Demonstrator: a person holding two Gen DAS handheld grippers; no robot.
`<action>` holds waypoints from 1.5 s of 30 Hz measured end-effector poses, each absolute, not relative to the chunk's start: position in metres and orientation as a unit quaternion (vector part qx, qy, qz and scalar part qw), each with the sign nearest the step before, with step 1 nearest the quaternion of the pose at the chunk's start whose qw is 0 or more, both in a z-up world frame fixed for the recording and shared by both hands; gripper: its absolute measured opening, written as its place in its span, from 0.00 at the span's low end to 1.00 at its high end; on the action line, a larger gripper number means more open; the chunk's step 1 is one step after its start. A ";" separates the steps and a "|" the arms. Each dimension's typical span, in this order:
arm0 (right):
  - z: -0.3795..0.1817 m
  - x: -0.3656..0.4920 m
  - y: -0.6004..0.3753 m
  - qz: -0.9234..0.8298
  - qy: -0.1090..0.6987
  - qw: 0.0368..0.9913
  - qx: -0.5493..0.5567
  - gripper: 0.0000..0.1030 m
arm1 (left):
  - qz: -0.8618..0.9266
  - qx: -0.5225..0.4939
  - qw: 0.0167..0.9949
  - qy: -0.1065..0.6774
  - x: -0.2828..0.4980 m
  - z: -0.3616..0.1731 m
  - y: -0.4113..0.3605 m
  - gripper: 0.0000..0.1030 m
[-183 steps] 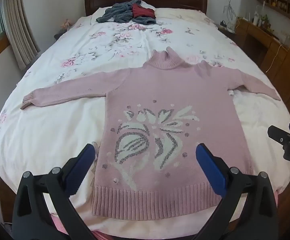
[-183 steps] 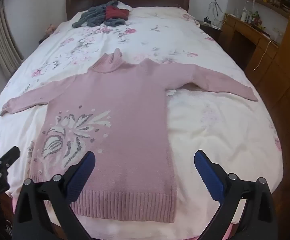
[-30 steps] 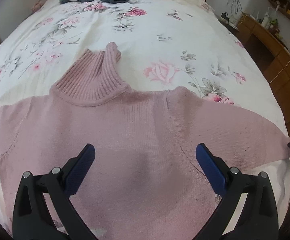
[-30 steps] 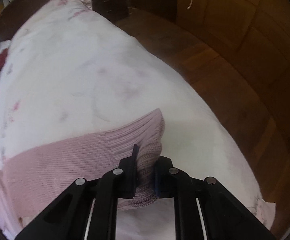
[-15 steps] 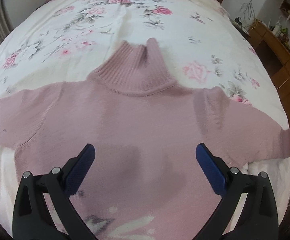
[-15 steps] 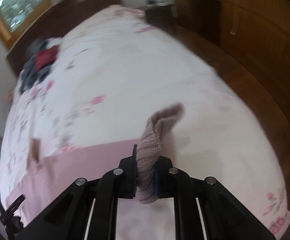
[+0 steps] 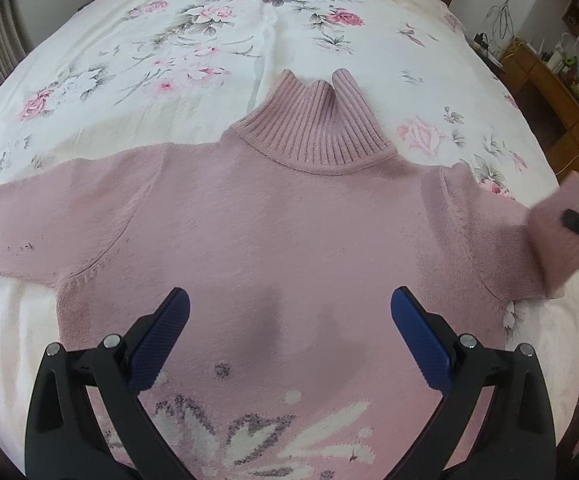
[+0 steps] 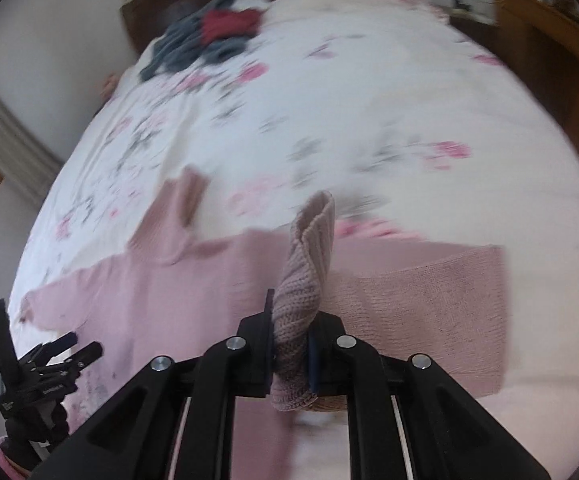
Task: Fold small clothes
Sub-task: 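Carry the cuff across the sweater body while the left tool grasps the sweater's side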
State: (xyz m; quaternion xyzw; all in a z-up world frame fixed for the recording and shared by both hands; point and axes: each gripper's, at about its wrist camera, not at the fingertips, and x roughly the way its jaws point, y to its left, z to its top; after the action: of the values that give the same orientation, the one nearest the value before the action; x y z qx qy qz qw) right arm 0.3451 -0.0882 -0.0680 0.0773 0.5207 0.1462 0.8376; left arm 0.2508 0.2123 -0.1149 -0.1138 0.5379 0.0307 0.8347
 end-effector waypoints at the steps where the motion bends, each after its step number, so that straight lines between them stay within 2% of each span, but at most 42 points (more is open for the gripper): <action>1: -0.074 0.345 -0.073 0.154 0.526 0.833 0.073 0.12 | 0.029 -0.115 0.835 0.538 0.250 -0.115 0.214 0.97; 11: -0.141 0.345 -0.020 0.158 0.579 0.798 0.058 0.15 | 0.022 -0.116 0.833 0.541 0.247 -0.119 0.223 0.97; 14: -0.151 0.340 -0.023 0.182 0.585 0.787 0.080 0.29 | 0.018 -0.121 0.830 0.545 0.249 -0.120 0.220 0.97; 19: -0.127 0.311 -0.044 0.243 0.553 0.788 0.121 0.31 | -0.003 -0.138 0.824 0.550 0.257 -0.120 0.203 0.97; 23: -0.109 0.279 -0.096 0.209 0.530 0.806 0.162 0.33 | -0.051 -0.174 0.808 0.561 0.268 -0.124 0.176 0.96; 29: -0.110 0.228 -0.151 0.166 0.513 0.818 0.201 0.33 | -0.100 -0.234 0.756 0.604 0.290 -0.155 0.134 0.94; 32: -0.113 0.212 -0.164 0.155 0.512 0.820 0.205 0.33 | -0.122 -0.255 0.735 0.616 0.300 -0.169 0.115 0.78; 36: -0.119 0.202 -0.171 0.143 0.511 0.820 0.214 0.33 | -0.129 -0.281 0.709 0.633 0.310 -0.186 0.100 0.70; 38: -0.124 0.200 -0.173 0.137 0.512 0.820 0.214 0.33 | -0.131 -0.284 0.704 0.637 0.314 -0.190 0.094 0.45; 40: -0.127 0.198 -0.174 0.132 0.515 0.819 0.214 0.33 | -0.120 -0.272 0.710 0.638 0.315 -0.189 0.089 0.13; 41: -0.129 0.197 -0.175 0.131 0.517 0.818 0.217 0.33 | -0.118 -0.269 0.715 0.635 0.314 -0.187 0.088 0.06; 45: -0.127 0.197 -0.177 0.125 0.515 0.821 0.213 0.33 | -0.129 -0.276 0.742 0.597 0.310 -0.163 0.098 0.05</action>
State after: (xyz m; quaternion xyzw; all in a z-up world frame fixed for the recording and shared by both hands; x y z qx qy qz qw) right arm 0.1970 -0.1767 -0.1272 0.2126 0.5146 0.1246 0.8212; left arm 0.3097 0.0975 -0.1630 -0.2759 0.5969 -0.1293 0.7422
